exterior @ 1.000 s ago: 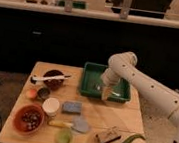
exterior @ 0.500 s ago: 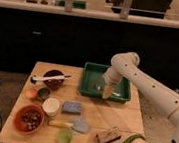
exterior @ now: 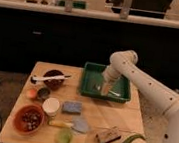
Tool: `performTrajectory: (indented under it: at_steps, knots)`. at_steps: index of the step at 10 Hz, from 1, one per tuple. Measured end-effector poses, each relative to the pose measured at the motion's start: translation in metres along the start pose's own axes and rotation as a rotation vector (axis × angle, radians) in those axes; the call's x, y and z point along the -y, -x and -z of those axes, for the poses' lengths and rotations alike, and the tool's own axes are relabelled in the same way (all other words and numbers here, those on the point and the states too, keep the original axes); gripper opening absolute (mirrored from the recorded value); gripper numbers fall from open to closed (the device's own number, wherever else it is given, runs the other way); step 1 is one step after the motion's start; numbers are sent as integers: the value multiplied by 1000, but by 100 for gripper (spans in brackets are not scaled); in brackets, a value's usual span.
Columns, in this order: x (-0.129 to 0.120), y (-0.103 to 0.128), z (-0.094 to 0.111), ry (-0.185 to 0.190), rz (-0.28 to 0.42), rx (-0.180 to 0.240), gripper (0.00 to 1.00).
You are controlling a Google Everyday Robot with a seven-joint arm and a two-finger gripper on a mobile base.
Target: Place fork in table surface
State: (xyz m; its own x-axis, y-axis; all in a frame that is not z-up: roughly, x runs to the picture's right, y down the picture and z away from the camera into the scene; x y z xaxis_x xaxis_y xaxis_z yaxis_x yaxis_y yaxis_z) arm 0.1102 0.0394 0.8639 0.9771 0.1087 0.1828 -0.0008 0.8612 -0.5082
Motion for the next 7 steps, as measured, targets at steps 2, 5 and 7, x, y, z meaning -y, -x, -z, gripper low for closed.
performTrajectory:
  at_steps: [2,5,7]
  knots:
    - [8,0,-4,-18,-22,1,80]
    - [25,1,-18,-40,-56,-7,80]
    - [33,0,-27,-40,-71,-17,80]
